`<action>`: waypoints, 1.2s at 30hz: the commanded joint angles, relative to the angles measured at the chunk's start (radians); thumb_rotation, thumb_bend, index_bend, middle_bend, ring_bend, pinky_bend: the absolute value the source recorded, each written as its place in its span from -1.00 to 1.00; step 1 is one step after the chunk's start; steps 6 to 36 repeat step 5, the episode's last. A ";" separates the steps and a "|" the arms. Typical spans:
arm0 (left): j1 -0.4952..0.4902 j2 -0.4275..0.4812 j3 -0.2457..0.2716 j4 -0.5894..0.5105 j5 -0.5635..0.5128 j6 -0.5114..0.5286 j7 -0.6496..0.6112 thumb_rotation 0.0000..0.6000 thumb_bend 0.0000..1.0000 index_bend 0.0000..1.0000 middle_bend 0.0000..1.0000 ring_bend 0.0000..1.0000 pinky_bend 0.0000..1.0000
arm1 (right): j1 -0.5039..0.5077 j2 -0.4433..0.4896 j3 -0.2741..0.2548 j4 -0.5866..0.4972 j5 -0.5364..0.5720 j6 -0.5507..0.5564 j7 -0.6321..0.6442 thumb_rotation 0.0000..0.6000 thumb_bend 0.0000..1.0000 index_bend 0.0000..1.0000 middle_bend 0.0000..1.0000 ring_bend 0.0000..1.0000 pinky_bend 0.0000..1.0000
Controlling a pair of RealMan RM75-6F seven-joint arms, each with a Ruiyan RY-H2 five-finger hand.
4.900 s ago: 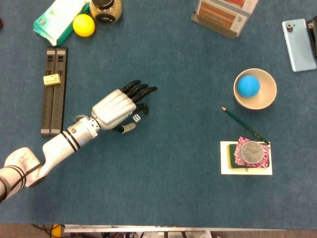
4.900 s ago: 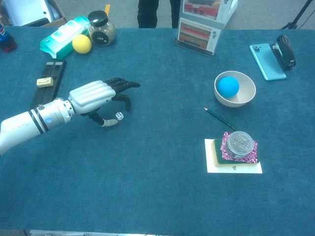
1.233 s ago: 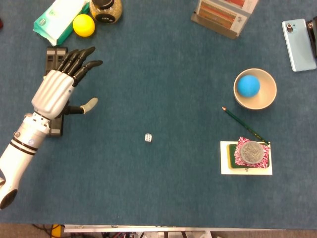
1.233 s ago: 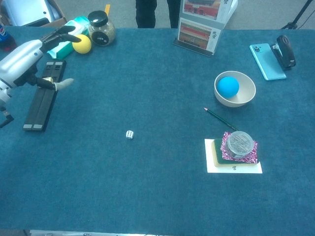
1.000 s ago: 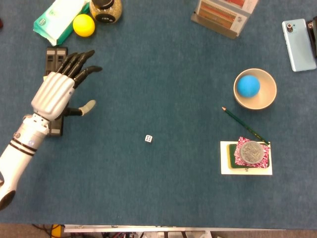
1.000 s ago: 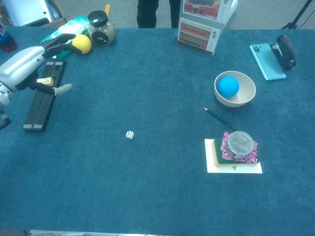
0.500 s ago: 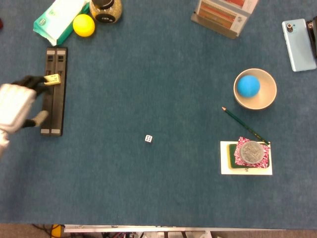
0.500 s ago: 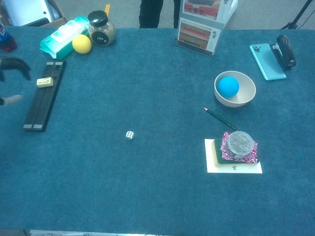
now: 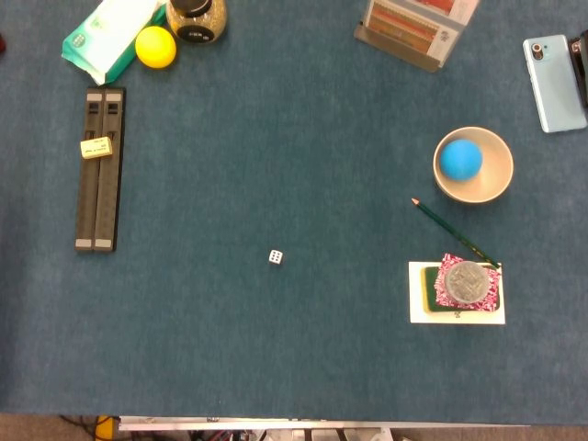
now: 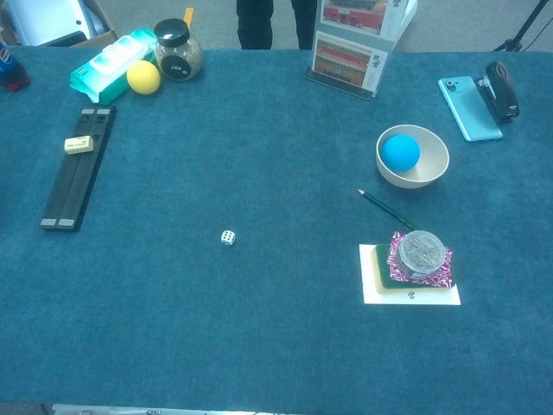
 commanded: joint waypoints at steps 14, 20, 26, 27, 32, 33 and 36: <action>0.010 -0.033 -0.022 0.049 0.011 -0.021 -0.025 1.00 -0.43 -0.35 -0.52 -0.54 -0.11 | 0.000 -0.012 0.003 0.005 0.014 -0.006 0.003 1.00 -0.87 0.17 -0.13 -0.39 -0.44; 0.010 -0.033 -0.022 0.049 0.011 -0.021 -0.025 1.00 -0.43 -0.35 -0.52 -0.54 -0.11 | 0.000 -0.012 0.003 0.005 0.014 -0.006 0.003 1.00 -0.87 0.17 -0.13 -0.39 -0.44; 0.010 -0.033 -0.022 0.049 0.011 -0.021 -0.025 1.00 -0.43 -0.35 -0.52 -0.54 -0.11 | 0.000 -0.012 0.003 0.005 0.014 -0.006 0.003 1.00 -0.87 0.17 -0.13 -0.39 -0.44; 0.010 -0.033 -0.022 0.049 0.011 -0.021 -0.025 1.00 -0.43 -0.35 -0.52 -0.54 -0.11 | 0.000 -0.012 0.003 0.005 0.014 -0.006 0.003 1.00 -0.87 0.17 -0.13 -0.39 -0.44; 0.010 -0.033 -0.022 0.049 0.011 -0.021 -0.025 1.00 -0.43 -0.35 -0.52 -0.54 -0.11 | 0.000 -0.012 0.003 0.005 0.014 -0.006 0.003 1.00 -0.87 0.17 -0.13 -0.39 -0.44; 0.010 -0.033 -0.022 0.049 0.011 -0.021 -0.025 1.00 -0.43 -0.35 -0.52 -0.54 -0.11 | 0.000 -0.012 0.003 0.005 0.014 -0.006 0.003 1.00 -0.87 0.17 -0.13 -0.39 -0.44; 0.010 -0.033 -0.022 0.049 0.011 -0.021 -0.025 1.00 -0.43 -0.35 -0.52 -0.54 -0.11 | 0.000 -0.012 0.003 0.005 0.014 -0.006 0.003 1.00 -0.87 0.17 -0.13 -0.39 -0.44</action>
